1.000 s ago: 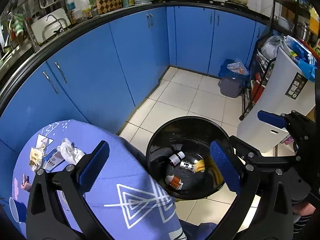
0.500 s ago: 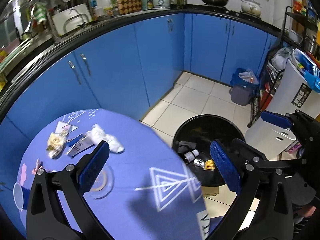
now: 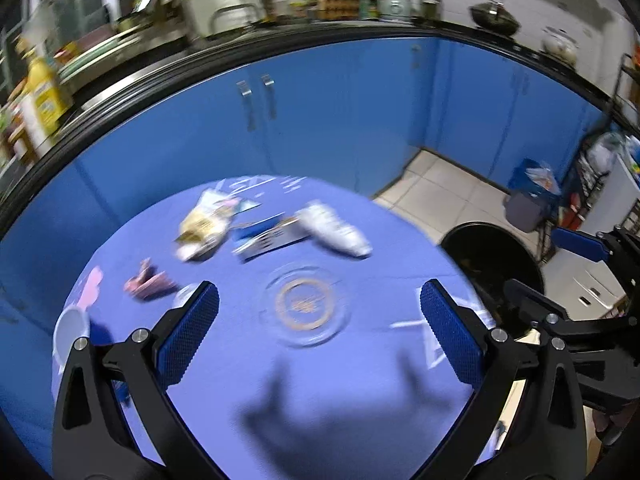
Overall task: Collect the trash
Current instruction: 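Return to the table and grasp the blue foil wrapper with the left tool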
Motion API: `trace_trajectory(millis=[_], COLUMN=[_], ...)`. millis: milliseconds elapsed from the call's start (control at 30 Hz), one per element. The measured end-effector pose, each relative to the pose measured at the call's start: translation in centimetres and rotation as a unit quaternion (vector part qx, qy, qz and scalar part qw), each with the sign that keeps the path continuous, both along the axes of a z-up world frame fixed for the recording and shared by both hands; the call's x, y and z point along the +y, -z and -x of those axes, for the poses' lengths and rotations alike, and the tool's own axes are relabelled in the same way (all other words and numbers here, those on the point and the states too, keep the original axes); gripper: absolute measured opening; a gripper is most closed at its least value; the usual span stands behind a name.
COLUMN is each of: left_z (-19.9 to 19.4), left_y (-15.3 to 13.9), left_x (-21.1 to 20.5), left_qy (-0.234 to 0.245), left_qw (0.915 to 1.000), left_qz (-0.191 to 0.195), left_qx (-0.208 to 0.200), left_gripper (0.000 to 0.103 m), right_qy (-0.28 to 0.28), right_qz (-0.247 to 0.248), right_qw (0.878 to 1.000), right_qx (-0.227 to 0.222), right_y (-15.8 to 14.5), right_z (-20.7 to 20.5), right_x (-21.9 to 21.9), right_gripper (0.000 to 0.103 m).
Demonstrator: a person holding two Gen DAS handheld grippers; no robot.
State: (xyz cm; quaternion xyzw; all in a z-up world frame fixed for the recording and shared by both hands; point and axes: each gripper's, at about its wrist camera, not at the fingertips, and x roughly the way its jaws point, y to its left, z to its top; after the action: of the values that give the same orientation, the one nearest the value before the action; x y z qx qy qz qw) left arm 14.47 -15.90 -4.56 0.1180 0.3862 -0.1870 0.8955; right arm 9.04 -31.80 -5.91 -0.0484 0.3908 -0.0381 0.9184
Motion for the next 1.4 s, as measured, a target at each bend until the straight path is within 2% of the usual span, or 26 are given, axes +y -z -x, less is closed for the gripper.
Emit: trace_trajectory(millis=[333, 633, 667, 767, 1000, 1133, 1233, 1367, 1400], left_z=[-0.7, -0.8, -0.8, -1.3, -2.9, -3.7, -4.3, -4.9, -4.9], left_y=[3.2, 7.3, 7.6, 8.4, 9.4, 9.5, 9.7, 10.4, 10.4], left_x=[8.9, 15.8, 16.2, 17.4, 19.0, 19.6, 19.7, 20.1, 20.2], left_qy=[-0.075, -0.146, -0.152, -0.163, -0.188, -0.199, -0.199, -0.213, -0.216], left_qw=[0.9967, 0.9863, 0.9852, 0.9825, 0.9768, 0.9740, 0.9742, 0.9708, 0.9708], left_qz=[-0.011, 0.002, 0.005, 0.014, 0.036, 0.053, 0.048, 0.043, 0.042], left_qx=[0.028, 0.076, 0.080, 0.089, 0.096, 0.095, 0.094, 0.101, 0.097], left_gripper=[0.099, 0.099, 0.099, 0.099, 0.099, 0.098, 0.094, 0.079, 0.078], right_qy=[-0.061, -0.108, -0.114, -0.122, -0.120, -0.114, -0.115, -0.120, -0.121], right_qz=[-0.001, -0.005, -0.006, -0.020, -0.077, -0.086, -0.073, -0.057, -0.058], right_qw=[0.998, 0.992, 0.991, 0.989, 0.982, 0.981, 0.982, 0.984, 0.984], right_qx=[0.033, 0.065, 0.071, 0.084, 0.123, 0.133, 0.130, 0.118, 0.115], right_y=[2.3, 4.8, 5.2, 5.9, 7.9, 8.9, 9.2, 9.4, 9.3], right_z=[-2.3, -3.9, -4.2, -4.9, -8.0, -9.3, -10.2, -11.0, -11.2], right_x=[6.4, 10.1, 10.5, 10.9, 10.6, 10.7, 11.3, 12.0, 12.2], right_gripper=[0.071, 0.071, 0.071, 0.082, 0.083, 0.083, 0.084, 0.085, 0.085])
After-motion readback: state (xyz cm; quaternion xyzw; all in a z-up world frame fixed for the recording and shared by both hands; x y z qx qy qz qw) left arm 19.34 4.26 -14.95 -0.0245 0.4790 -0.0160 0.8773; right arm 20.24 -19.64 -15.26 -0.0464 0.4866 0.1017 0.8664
